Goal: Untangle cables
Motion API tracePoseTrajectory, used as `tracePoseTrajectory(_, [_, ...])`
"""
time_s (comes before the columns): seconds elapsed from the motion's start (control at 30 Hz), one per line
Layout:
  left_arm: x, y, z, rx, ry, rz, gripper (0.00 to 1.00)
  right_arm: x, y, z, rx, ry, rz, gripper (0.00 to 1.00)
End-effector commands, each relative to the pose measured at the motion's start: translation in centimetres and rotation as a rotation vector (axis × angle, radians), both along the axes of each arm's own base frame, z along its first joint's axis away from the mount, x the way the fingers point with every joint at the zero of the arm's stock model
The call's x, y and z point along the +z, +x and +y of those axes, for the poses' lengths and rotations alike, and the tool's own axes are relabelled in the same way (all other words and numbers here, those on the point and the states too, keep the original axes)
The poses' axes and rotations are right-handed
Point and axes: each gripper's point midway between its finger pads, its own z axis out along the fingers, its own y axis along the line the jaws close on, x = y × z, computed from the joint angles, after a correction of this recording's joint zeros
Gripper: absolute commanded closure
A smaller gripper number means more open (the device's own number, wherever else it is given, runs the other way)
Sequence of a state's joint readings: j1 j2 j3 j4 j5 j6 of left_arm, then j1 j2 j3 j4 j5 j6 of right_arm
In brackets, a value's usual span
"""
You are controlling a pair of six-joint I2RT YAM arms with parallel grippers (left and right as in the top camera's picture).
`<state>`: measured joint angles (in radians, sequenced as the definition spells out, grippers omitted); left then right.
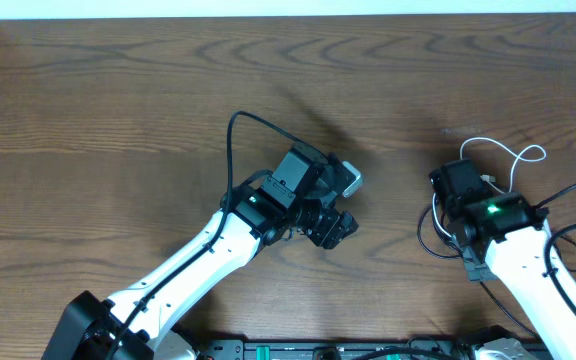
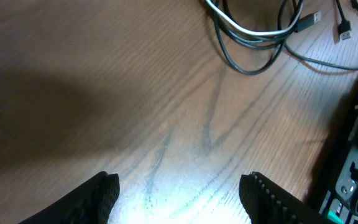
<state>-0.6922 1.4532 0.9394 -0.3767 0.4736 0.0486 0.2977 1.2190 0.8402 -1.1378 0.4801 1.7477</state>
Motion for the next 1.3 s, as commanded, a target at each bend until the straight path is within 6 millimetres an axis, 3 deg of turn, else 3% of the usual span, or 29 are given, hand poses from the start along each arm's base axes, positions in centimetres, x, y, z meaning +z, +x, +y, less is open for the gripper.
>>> tracePoseTrajectory(0.0, [0.1, -0.4, -0.1, -0.005, 0.0, 0.026, 0.32, -2.2, -0.4, -1.0, -0.041, -0.043, -0.032, 0.06])
tracePoseTrajectory(0.23, [-0.1, -0.6, 0.1, -0.007, 0.01, 0.036, 0.32, -5.7, -0.3, -1.6, 0.02, -0.082, -0.066, 0.17])
tracePoseTrajectory(0.37, [-0.1, -0.6, 0.1, -0.007, 0.01, 0.036, 0.32, -6.3, 0.2, -2.1, 0.092, -0.13, -0.073, 0.12])
tracePoseTrajectory(0.7, [-0.1, -0.6, 0.1, -0.007, 0.01, 0.037, 0.32, -6.7, 0.9, -2.3, 0.076, -0.134, -0.121, 0.11])
tracePoseTrajectory(1.07, [-0.3, -0.8, 0.3, -0.007, 0.019, 0.048, 0.32, -8.7, 1.5, -3.9, 0.003, -0.153, -0.149, 0.11])
tracePoseTrajectory(1.1, [-0.2, -0.8, 0.3, -0.007, 0.019, 0.048, 0.32, -8.8, 1.6, -3.9, -0.003, -0.153, -0.152, 0.15])
tracePoseTrajectory(1.23, [-0.2, -0.8, 0.3, -0.007, 0.019, 0.048, 0.32, -9.3, 2.6, -3.5, 0.035, -0.139, -0.157, 0.55])
tracePoseTrajectory(1.27, [-0.2, -0.8, 0.3, -0.007, 0.019, 0.048, 0.32, -9.5, 2.9, -3.2, 0.052, -0.128, -0.159, 0.61])
